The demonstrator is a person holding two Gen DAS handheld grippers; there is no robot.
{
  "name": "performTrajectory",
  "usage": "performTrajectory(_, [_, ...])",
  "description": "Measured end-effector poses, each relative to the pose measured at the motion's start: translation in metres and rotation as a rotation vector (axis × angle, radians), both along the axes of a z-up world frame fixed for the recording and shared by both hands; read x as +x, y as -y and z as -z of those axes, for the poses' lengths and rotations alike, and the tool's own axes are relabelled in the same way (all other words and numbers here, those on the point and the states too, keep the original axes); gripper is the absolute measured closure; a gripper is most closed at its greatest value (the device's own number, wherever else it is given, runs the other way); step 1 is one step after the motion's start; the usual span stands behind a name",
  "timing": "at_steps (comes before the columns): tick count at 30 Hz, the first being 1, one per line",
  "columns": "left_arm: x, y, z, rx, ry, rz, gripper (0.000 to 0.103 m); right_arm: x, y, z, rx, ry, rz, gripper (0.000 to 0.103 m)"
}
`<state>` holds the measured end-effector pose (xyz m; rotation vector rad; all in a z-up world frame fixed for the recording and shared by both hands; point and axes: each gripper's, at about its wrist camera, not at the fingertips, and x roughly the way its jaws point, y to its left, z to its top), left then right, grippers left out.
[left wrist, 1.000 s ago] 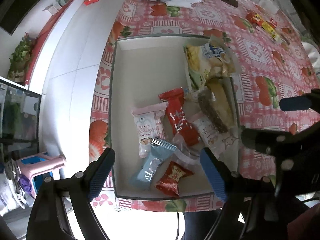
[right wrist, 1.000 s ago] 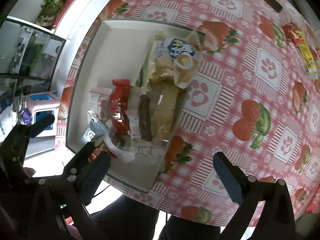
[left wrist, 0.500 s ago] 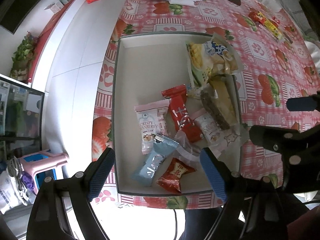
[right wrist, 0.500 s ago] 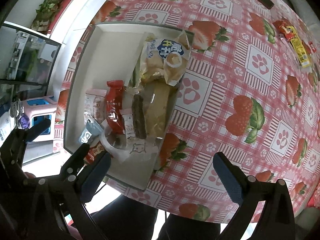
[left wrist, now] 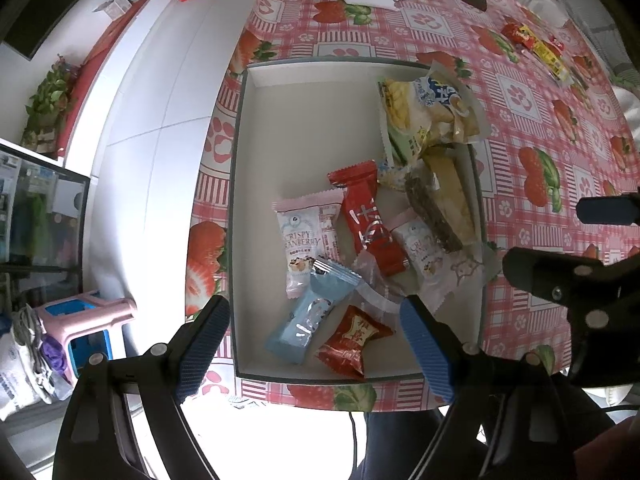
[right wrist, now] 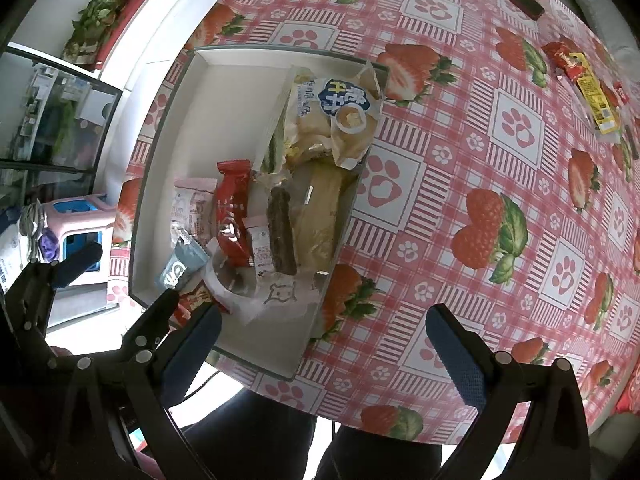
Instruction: Organize snacks
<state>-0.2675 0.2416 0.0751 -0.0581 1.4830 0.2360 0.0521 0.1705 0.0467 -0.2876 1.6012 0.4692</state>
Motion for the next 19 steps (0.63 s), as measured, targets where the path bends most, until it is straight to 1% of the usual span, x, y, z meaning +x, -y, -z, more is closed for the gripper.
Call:
performTrajectory(9, [-0.001, -0.002, -0.003, -0.008, -0.002, -0.007, 0.014, -0.002, 0.000, -0.001, 0.005, 0.004, 0.001, 0.000])
performTrajectory(15, [-0.001, -0.004, -0.001, 0.012, -0.008, -0.029, 0.014, -0.002, -0.001, -0.002, 0.008, 0.004, -0.003, 0.000])
performTrajectory(19, [0.001, -0.006, -0.012, 0.054, 0.063, -0.039, 0.014, -0.001, 0.001, -0.003, 0.015, 0.014, -0.016, 0.000])
